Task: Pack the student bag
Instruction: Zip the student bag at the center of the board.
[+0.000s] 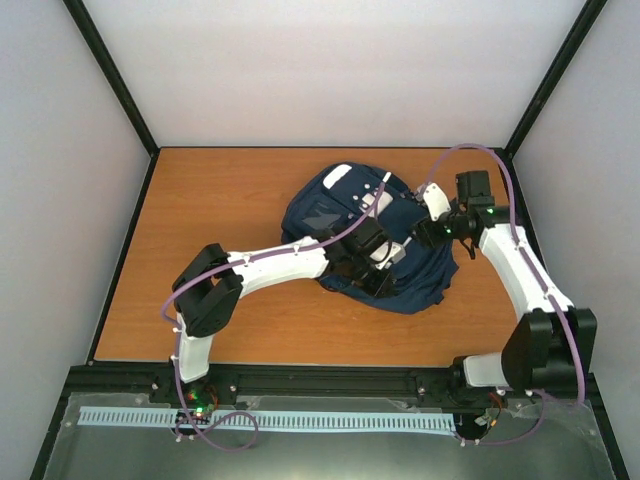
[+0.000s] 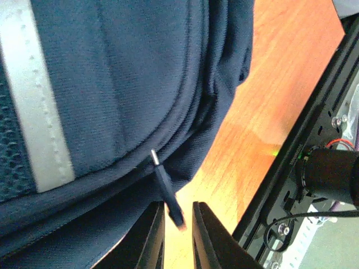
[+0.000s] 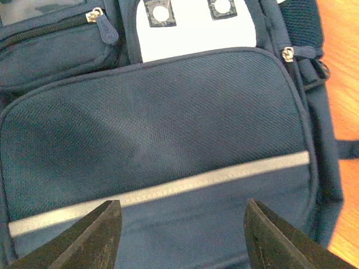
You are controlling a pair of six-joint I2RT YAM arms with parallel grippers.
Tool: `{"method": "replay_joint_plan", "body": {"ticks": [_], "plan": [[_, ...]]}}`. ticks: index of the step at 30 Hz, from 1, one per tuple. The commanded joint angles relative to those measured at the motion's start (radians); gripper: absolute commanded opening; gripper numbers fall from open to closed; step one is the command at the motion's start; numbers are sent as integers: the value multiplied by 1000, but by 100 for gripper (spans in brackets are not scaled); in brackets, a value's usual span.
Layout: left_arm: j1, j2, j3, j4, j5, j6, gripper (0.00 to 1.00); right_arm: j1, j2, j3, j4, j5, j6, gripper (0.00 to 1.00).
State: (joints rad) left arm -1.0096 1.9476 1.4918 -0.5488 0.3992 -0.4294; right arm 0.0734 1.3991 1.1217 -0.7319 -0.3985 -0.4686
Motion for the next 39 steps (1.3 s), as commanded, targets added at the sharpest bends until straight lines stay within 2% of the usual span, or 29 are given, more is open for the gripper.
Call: {"method": "replay_joint_plan", "body": {"ticks": [1, 4, 6, 7, 8, 9, 13, 17, 21, 27, 30, 35, 39], "plan": [[-22, -3, 43, 3, 18, 14, 22, -1, -92, -42, -80, 108, -50, 63], [-23, -55, 25, -31, 1, 17, 34, -1, -173, -72, -82, 184, -63, 72], [-23, -111, -5, -45, -26, 26, 39, -1, -222, -84, -96, 210, -87, 83], [-21, -139, -19, -54, -46, 33, 41, 1, -242, -86, -112, 206, -110, 95], [-20, -164, -34, -65, -71, 39, 43, 7, -261, -97, -129, 208, -127, 99], [-19, -188, -50, -74, -93, 47, 45, 23, -273, -106, -154, 217, -140, 100], [-4, -259, -131, -79, -173, 50, 52, 111, -297, -155, -252, 220, -186, 100], [18, -313, -235, -26, -203, 16, 57, 193, -308, -204, -266, 172, -180, 100], [49, -347, -314, 27, -219, -49, 58, 256, -271, -212, -240, 107, -162, 77], [65, -376, -367, 57, -262, -99, 58, 328, -178, -197, -163, 188, -79, 63], [68, -373, -372, 56, -268, -109, 58, 348, -148, -181, -155, 206, -61, 63], [68, -362, -371, 56, -268, -128, 58, 364, -131, -157, -137, 199, -22, 71], [68, -364, -367, 56, -271, -135, 58, 378, -105, -148, -107, 275, -2, 71]]}}
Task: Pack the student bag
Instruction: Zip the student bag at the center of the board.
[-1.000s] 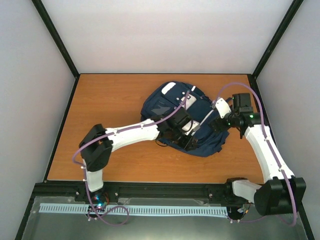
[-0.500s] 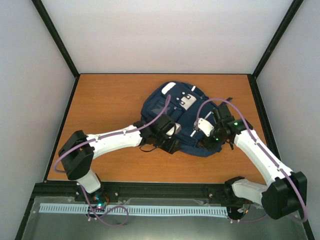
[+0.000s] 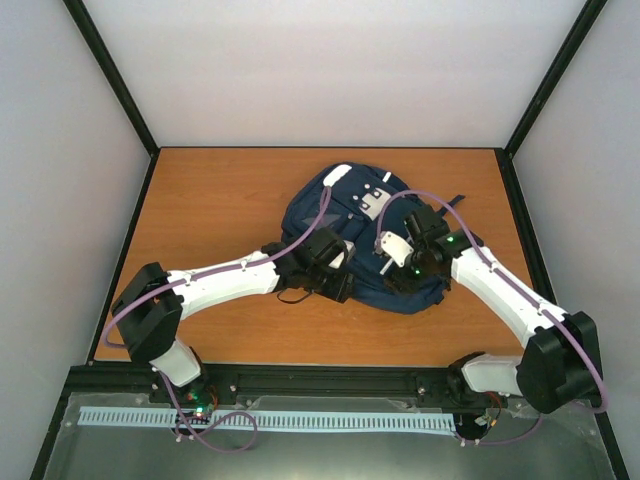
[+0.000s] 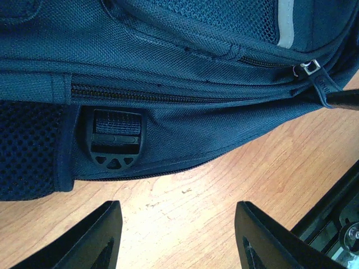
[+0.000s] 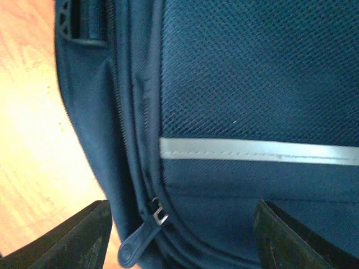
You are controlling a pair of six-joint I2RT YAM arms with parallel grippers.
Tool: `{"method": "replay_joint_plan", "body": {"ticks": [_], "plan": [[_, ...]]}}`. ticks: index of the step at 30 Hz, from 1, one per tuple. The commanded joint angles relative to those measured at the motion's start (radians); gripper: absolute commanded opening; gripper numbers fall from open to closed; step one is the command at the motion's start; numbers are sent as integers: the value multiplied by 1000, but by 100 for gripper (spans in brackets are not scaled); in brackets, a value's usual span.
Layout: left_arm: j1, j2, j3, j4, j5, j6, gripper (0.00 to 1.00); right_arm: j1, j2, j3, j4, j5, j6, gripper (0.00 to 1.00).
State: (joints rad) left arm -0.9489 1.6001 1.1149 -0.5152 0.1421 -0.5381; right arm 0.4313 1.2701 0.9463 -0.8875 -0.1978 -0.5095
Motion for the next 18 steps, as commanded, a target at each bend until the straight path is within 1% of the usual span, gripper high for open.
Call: {"method": "replay_joint_plan", "body": {"ticks": [1, 5, 8, 12, 18], "plan": [[7, -19, 10, 23, -18, -27, 58, 26, 30, 29, 52, 100, 42, 70], [7, -22, 8, 12, -38, -28, 58, 49, 34, 34, 50, 178, 47, 64], [7, -19, 6, 5, -42, -32, 58, 56, 12, 35, 22, 180, 39, 57], [7, -22, 6, -3, -52, -36, 58, 56, -22, 38, -60, 105, 35, 56], [7, -34, 9, -6, -72, -38, 58, 57, -17, 33, -133, 71, 22, 56]]}}
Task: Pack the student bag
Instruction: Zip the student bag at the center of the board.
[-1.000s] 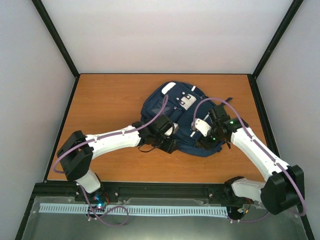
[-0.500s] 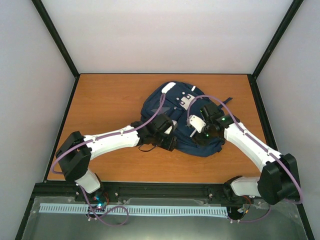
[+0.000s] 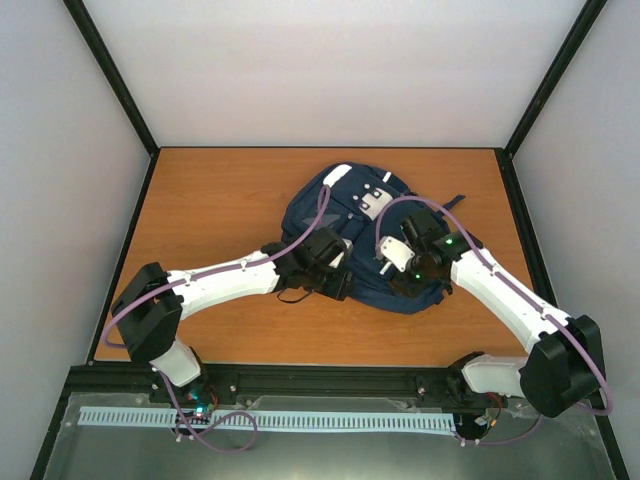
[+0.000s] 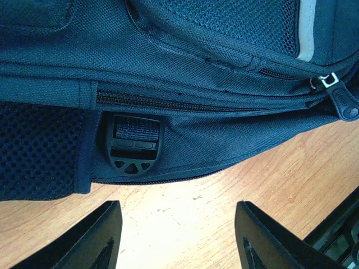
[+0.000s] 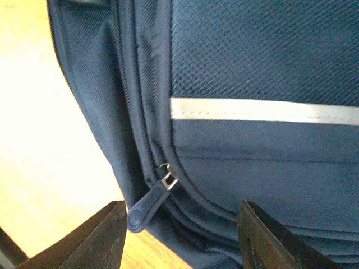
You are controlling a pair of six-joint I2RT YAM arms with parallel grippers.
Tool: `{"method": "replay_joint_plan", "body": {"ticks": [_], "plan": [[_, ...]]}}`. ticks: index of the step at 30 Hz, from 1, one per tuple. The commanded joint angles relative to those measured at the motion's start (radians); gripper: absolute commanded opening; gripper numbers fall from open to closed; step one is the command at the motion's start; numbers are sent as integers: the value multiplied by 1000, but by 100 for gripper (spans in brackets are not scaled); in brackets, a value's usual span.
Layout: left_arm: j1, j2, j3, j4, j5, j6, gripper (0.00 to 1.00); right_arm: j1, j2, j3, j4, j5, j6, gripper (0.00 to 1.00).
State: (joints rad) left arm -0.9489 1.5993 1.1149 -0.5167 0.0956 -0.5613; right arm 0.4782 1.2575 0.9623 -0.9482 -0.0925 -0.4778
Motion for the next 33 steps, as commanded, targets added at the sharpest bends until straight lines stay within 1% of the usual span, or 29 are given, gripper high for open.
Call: {"method": "replay_joint_plan", "body": {"ticks": [1, 7, 12, 20, 26, 29, 33], "plan": [[8, -34, 11, -5, -25, -16, 58, 10, 6, 15, -80, -51, -17, 56], [7, -27, 17, -5, -19, -25, 58, 11, 76, 29, -47, -61, -24, 51], [7, -35, 19, -11, -20, -28, 58, 11, 144, 48, -38, -66, -12, 42], [7, -41, 8, -13, -31, -25, 58, 11, 145, 41, -44, -28, 4, 35], [7, -43, 4, -13, -37, -23, 58, 11, 125, 32, -77, -36, 1, 36], [7, -45, 2, -18, -45, -21, 58, 11, 112, 20, -88, -36, -2, 42], [8, -46, -1, -17, -48, -21, 58, 11, 102, 10, -111, -48, -9, 42]]}}
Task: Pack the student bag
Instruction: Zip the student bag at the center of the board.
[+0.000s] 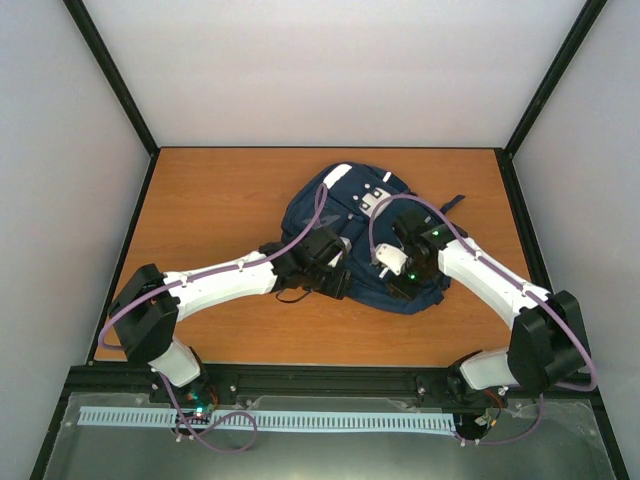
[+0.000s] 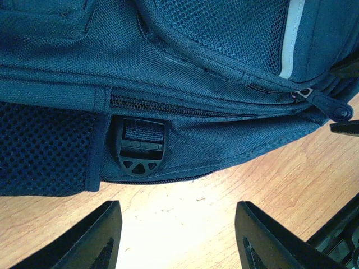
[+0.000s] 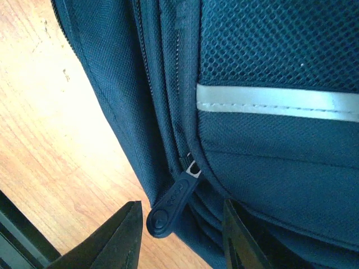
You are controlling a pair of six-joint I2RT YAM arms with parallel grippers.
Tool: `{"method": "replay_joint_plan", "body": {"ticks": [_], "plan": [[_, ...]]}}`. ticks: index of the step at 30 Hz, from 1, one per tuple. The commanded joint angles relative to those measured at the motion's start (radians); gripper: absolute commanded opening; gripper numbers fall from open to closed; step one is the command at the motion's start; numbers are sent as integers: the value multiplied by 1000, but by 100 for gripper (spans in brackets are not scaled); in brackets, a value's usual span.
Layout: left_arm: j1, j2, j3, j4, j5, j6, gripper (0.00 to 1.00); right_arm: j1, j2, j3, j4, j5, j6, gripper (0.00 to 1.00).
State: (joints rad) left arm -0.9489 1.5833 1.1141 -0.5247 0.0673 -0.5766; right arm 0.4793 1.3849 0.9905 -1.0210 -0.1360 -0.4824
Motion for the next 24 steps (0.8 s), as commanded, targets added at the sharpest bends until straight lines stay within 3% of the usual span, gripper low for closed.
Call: {"method": "replay_joint_plan", "body": {"ticks": [1, 7, 15, 20, 24], "plan": [[7, -30, -2, -9, -19, -6, 59, 10, -28, -24, -40, -8, -6, 42], [8, -18, -1, -2, -13, -11, 59, 10, 0, -21, -29, -13, -12, 40], [7, -22, -4, -3, -17, -14, 58, 10, 42, 23, 17, -15, 0, 29], [7, -23, -10, -2, -20, -14, 58, 10, 34, 44, 55, -54, 32, 38], [7, -26, -10, -3, -18, -15, 58, 11, 66, 39, 78, -54, 52, 36]]}}
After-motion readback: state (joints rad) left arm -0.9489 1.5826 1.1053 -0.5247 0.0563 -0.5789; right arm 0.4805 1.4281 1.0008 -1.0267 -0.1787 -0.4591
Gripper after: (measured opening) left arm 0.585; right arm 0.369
